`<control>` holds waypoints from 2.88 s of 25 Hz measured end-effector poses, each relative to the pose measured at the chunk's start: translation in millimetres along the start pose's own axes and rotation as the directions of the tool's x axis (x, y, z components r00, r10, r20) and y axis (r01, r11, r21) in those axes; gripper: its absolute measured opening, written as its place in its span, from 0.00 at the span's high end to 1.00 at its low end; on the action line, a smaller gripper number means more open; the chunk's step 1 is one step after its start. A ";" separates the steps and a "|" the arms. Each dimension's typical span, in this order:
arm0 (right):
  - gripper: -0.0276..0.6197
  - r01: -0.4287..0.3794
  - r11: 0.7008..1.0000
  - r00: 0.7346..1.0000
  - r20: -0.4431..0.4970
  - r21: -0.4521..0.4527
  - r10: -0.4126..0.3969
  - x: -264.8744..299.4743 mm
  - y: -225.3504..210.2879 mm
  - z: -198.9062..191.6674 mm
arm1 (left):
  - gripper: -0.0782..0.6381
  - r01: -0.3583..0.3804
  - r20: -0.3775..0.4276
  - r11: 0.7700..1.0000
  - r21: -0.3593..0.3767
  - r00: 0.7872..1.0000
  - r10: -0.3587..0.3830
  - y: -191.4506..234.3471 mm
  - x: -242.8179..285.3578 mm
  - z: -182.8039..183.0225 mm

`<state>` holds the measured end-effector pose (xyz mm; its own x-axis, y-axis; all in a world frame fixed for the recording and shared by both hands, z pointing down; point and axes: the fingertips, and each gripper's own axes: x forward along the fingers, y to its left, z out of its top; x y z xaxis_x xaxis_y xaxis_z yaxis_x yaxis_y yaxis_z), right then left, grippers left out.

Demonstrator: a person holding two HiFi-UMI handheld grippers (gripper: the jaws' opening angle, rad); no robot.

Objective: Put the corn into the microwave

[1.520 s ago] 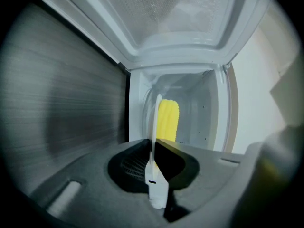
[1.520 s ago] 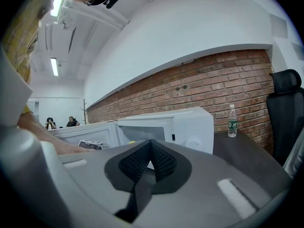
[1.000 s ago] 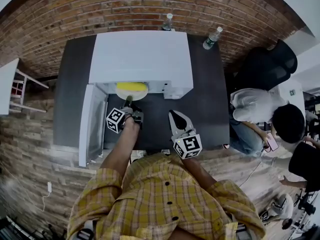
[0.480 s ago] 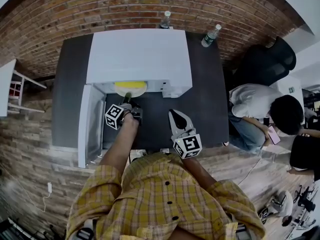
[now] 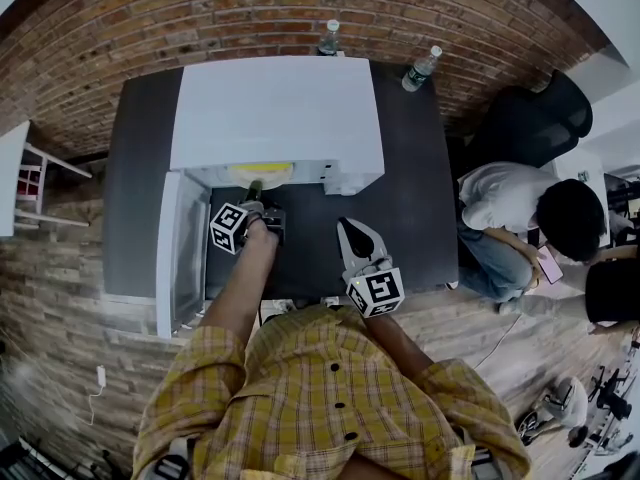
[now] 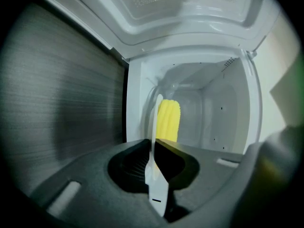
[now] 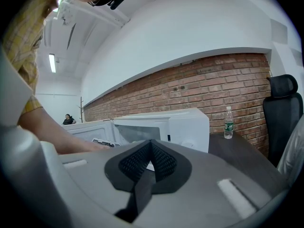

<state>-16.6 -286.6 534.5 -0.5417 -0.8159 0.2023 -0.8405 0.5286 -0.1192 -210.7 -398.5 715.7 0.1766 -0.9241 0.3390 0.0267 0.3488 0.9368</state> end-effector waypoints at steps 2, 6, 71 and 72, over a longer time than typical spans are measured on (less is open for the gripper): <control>0.96 0.003 1.000 1.000 -0.001 0.001 -0.003 -0.1 -0.7 -0.2 | 0.85 -0.007 0.005 1.000 -0.001 1.000 0.007 -0.4 1.1 0.1; 0.96 0.004 1.000 1.000 -0.005 0.006 -0.004 0.8 -2.1 -0.9 | 0.85 -0.029 0.004 1.000 0.001 1.000 0.029 -0.5 3.3 -0.9; 0.95 -0.092 0.996 0.996 -0.001 0.011 0.092 -55.8 24.3 -6.3 | 0.90 0.211 -0.214 0.886 0.414 0.968 -0.130 -54.3 -119.5 -82.2; 0.96 -0.094 0.996 0.996 -0.002 0.013 0.094 -57.3 24.4 -6.7 | 0.90 0.222 -0.226 0.871 0.438 0.965 -0.133 -57.3 -123.2 -86.4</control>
<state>-5.9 -225.4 526.5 -0.6180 -0.7624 0.1919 -0.7862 0.5993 -0.1505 -149.0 -291.1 612.8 0.3891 -0.9028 0.1833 -0.3687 0.0297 0.9291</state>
